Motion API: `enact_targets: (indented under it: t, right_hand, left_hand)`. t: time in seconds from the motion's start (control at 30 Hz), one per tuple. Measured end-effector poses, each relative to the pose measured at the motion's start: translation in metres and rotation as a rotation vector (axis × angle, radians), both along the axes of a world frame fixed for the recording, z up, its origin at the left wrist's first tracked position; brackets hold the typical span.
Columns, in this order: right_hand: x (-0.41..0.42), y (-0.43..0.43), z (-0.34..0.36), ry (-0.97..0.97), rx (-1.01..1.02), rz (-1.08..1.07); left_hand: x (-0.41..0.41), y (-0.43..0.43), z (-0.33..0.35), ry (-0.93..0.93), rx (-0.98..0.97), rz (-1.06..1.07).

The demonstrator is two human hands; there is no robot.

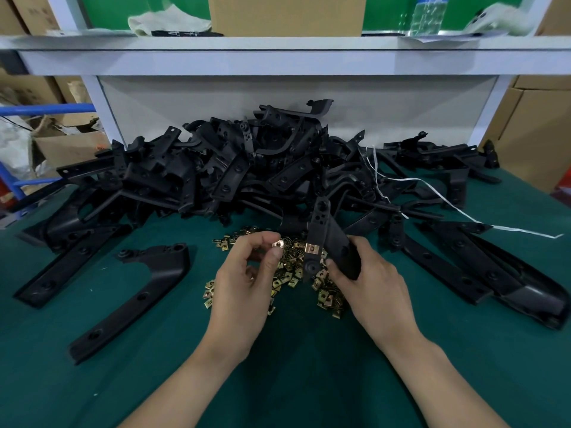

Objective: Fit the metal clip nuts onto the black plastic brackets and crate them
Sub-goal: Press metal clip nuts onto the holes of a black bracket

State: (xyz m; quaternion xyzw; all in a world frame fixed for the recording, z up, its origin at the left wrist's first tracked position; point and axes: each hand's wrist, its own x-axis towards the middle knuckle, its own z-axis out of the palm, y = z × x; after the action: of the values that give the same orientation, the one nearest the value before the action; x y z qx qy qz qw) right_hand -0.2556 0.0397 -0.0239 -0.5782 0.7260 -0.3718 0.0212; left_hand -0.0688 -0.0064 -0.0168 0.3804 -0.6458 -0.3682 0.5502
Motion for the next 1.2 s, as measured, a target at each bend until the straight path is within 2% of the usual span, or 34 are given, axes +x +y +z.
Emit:
enact_targets:
  t: [0.37,0.97,1.13,1.2]
  right_hand:
    - [-0.003,-0.002,-0.002,-0.007,-0.007,-0.021]
    - [-0.004,-0.001,-0.002,-0.032,0.007,-0.039]
    - [-0.005,-0.002,-0.003,-0.052,-0.002,-0.030]
    - [-0.005,-0.002,-0.004,-0.058,-0.003,-0.029]
  left_hand:
    - [0.001,-0.001,-0.001,-0.001,0.015,-0.021]
    - [0.000,0.004,0.009,0.109,0.119,-0.070]
    - [0.001,-0.002,0.015,0.449,0.502,-0.301]
    - [0.002,-0.005,0.015,0.540,0.583,-0.324]
